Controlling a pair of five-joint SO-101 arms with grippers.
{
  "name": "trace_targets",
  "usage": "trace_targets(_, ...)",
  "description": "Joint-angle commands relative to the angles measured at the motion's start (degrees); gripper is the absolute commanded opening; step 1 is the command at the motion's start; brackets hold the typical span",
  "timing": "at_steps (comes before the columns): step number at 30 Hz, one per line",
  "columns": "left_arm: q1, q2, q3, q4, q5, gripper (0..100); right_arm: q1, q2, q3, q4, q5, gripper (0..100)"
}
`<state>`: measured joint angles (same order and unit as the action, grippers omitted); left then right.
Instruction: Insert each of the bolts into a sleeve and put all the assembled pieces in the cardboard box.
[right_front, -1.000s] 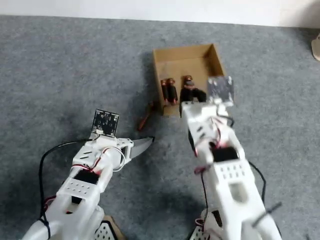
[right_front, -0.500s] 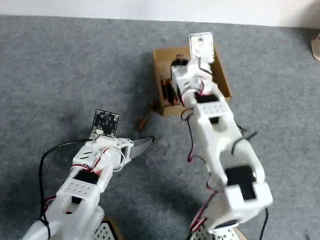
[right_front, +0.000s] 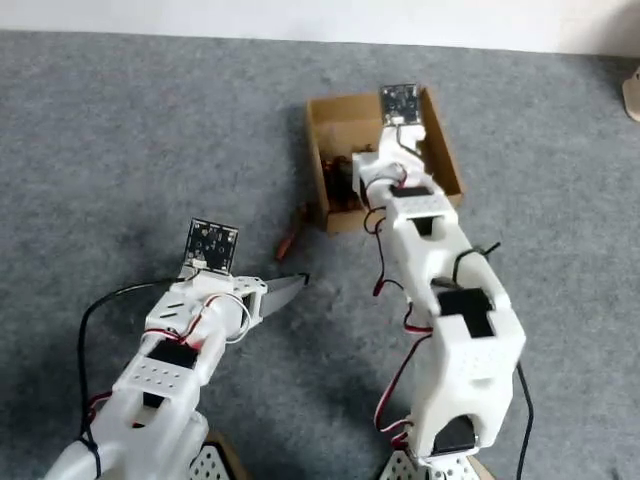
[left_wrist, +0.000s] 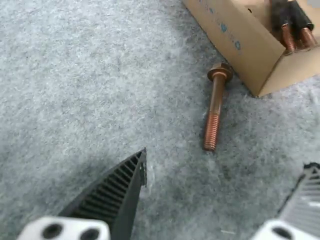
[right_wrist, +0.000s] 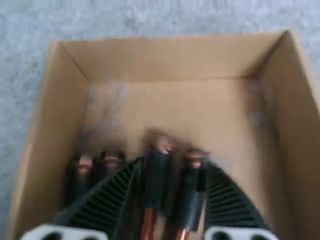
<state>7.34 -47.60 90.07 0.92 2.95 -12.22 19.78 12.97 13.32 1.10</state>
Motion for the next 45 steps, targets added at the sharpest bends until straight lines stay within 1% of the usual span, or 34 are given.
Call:
trace_targets(1,-0.8,-0.5,-0.2,0.4,0.4,43,0.5,-9.3,-3.0,8.6,0.1,17.8)
trace_targets(9,-0.8,-0.5,-0.1,0.4,0.4,43,2.1,-25.2,-2.6,24.4,0.0,17.7)
trace_targets(15,-0.8,-0.5,-0.1,0.4,0.5,43,6.2,-31.8,-2.6,36.2,-8.0,17.7)
trace_targets(19,-0.8,-0.5,-0.1,0.4,0.5,43,8.6,-34.3,-2.6,45.7,-8.2,17.7)
trace_targets(20,-0.8,-0.5,-0.1,0.4,0.5,43,9.0,-34.8,-2.6,48.0,-7.3,17.7)
trace_targets(24,-0.7,-0.5,-0.1,0.4,0.5,43,12.4,-35.8,-2.4,56.3,2.5,17.7)
trace_targets(29,-0.7,-0.5,-0.1,0.4,0.5,43,16.4,-35.6,-2.1,63.5,8.3,17.7)
trace_targets(32,-0.8,-0.5,-0.1,0.4,0.4,43,17.0,-36.1,2.4,65.3,11.8,17.7)
trace_targets(35,-0.8,-0.5,-0.1,0.4,0.4,43,17.1,-35.9,7.8,64.9,12.2,17.7)
trace_targets(45,-0.6,-0.5,-0.1,0.4,0.4,43,17.1,-35.6,19.3,51.6,12.7,17.7)
